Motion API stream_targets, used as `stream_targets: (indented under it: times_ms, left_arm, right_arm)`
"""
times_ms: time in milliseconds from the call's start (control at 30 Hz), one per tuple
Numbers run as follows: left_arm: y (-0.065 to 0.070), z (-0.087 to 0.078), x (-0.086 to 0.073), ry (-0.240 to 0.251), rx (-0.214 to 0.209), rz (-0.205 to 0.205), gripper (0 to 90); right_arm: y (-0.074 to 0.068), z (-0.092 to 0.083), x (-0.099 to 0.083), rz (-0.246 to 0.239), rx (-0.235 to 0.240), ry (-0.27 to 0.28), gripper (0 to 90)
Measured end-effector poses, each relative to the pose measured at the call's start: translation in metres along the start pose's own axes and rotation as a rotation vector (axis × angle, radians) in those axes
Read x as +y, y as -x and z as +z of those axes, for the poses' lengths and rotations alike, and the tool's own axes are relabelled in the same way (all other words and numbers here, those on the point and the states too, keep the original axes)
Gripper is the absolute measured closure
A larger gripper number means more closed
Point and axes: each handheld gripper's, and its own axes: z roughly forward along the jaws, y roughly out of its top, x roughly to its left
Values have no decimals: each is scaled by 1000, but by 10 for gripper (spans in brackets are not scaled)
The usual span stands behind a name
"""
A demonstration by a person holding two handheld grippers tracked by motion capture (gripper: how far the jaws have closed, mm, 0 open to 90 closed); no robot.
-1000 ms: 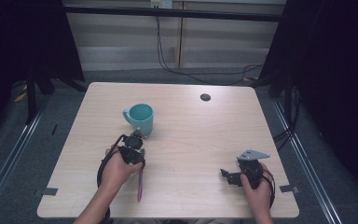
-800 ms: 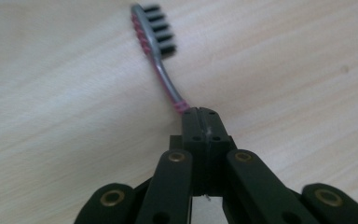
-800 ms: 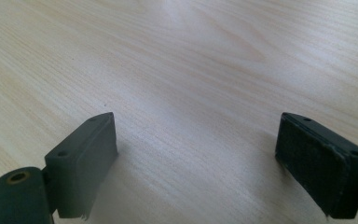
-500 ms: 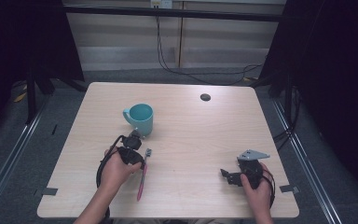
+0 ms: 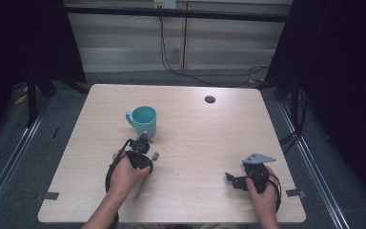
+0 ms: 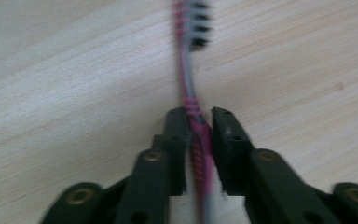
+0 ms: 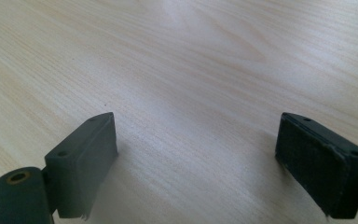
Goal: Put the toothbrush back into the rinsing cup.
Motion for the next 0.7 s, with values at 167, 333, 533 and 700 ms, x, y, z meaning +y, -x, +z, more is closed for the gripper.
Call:
stream_targets:
  times_ms: [167,333,533,700]
  left_arm:
    - [-1,-2,-2,13,38,-2,807]
    - [-8,-7,-1,14,-1,-18,809]
    - [-14,-24,0,59,-40,-29,809]
    - [-19,-38,1,106,-63,-20,809]
  right_arm:
    - [0,0,0,0,0,0,121]
    - [0,0,0,2,1,0,121]
    - [0,0,0,2,1,0,121]
    - [0,0,0,2,1,0,120]
